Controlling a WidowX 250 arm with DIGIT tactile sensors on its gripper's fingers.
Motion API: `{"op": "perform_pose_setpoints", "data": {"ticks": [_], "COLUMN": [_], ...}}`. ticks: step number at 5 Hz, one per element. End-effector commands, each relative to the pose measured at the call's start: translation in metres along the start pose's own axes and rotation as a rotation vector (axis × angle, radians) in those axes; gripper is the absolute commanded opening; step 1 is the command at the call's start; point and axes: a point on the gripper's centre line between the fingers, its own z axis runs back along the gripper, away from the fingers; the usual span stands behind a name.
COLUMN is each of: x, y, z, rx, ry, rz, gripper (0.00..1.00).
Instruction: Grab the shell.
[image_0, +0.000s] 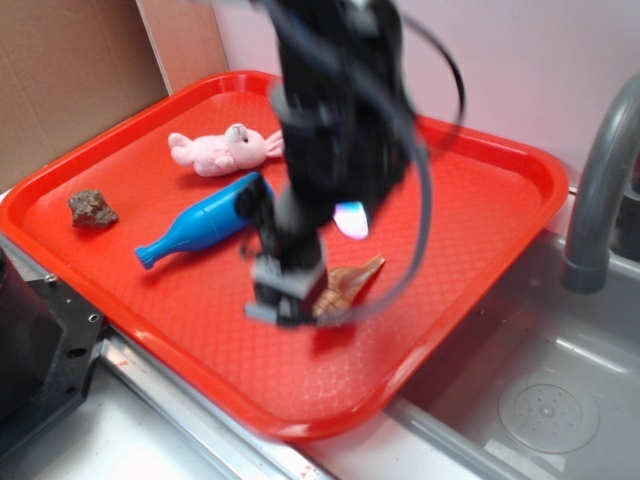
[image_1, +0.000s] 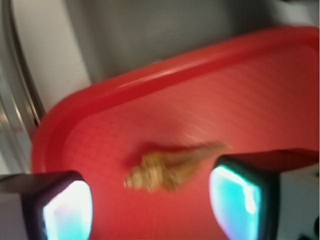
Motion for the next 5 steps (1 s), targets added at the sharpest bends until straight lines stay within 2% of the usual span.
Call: {"op": "perform_pose_setpoints", "data": {"ticks": [1, 2, 3, 4, 5], "x": [0.022, 0.027, 0.013, -0.002, -0.01], "y": [-0.028, -0.032, -0.027, -0.027, -0.019], "z": [0.006, -0.011, -0.026, -0.036, -0.046], "rx": [-0.022, -0.094, -0.1, -0.077, -0.078], "ry": [0.076, -0.024, -0.03, 0.035, 0.048], "rz": [0.475, 0.729, 0.943, 0.919, 0.9], "gripper": [1.0, 1.0, 1.0, 1.0, 1.0]}}
